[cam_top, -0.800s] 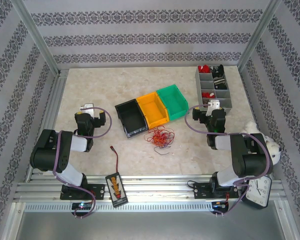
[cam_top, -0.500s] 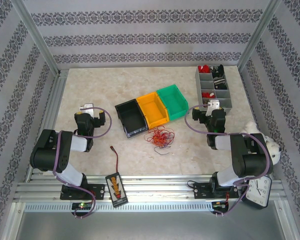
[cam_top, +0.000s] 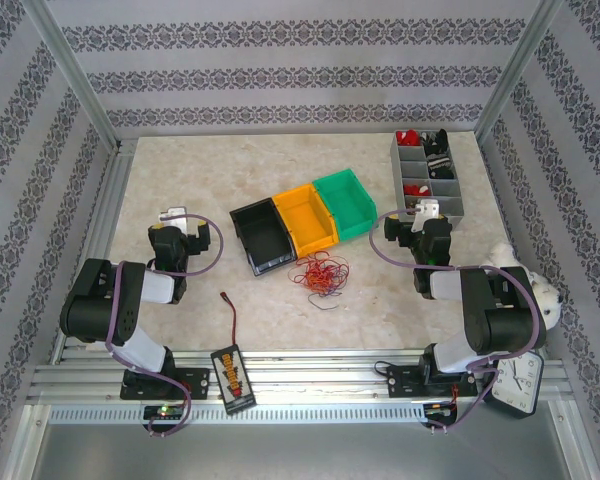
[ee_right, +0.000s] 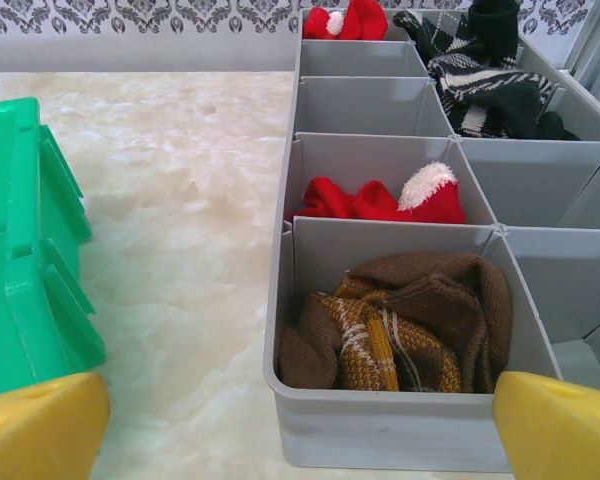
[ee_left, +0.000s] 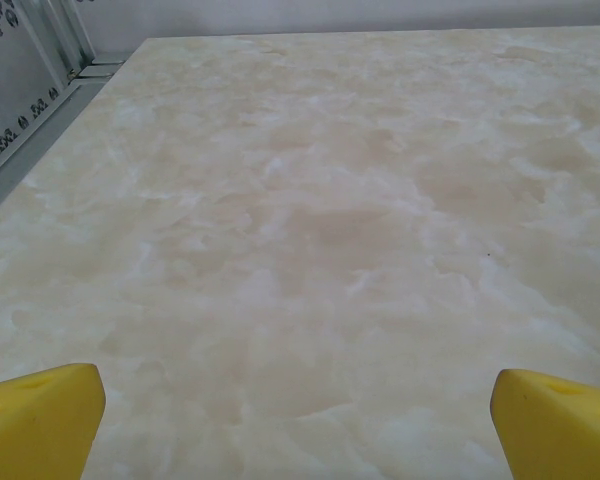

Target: Untangle the cables

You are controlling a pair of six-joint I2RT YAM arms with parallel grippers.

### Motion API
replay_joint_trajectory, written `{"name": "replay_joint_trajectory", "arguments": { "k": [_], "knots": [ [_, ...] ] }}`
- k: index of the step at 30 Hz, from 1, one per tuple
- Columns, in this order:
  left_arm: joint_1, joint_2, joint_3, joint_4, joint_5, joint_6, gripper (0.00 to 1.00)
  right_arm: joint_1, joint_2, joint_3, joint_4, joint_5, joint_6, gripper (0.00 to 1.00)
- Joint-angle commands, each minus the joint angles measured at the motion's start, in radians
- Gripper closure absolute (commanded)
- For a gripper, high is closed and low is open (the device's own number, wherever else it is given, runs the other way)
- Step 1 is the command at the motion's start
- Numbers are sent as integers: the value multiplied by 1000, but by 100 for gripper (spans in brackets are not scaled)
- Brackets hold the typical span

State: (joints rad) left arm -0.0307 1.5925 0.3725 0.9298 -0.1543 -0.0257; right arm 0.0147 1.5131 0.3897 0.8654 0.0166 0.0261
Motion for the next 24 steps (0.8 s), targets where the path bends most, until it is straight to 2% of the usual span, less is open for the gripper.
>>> {"name": "replay_joint_trajectory", "arguments": {
  "k": [1,13,16,19,22,24],
  "knots": [
    [8,1,-3,58,-8,-3,1,-9,1,3,20,-15,0,2],
    [8,1,-4,59,-2,0,1,-5,-2,-1,23,-8,-1,2],
    [4,-12,6,30,50,25,1,-11,-2,0,23,-17,5,2],
    [-12,-147,106,-275,72,52,1,-19,-1,5,14,-36,9,2],
    [-14,-232,238,-518,-17,-33,1,-13,-29,33,-43,1,18,2],
    [-22,-257,277,-572,-62,-64,0,10,-97,140,-300,69,10,2]
  ]
}}
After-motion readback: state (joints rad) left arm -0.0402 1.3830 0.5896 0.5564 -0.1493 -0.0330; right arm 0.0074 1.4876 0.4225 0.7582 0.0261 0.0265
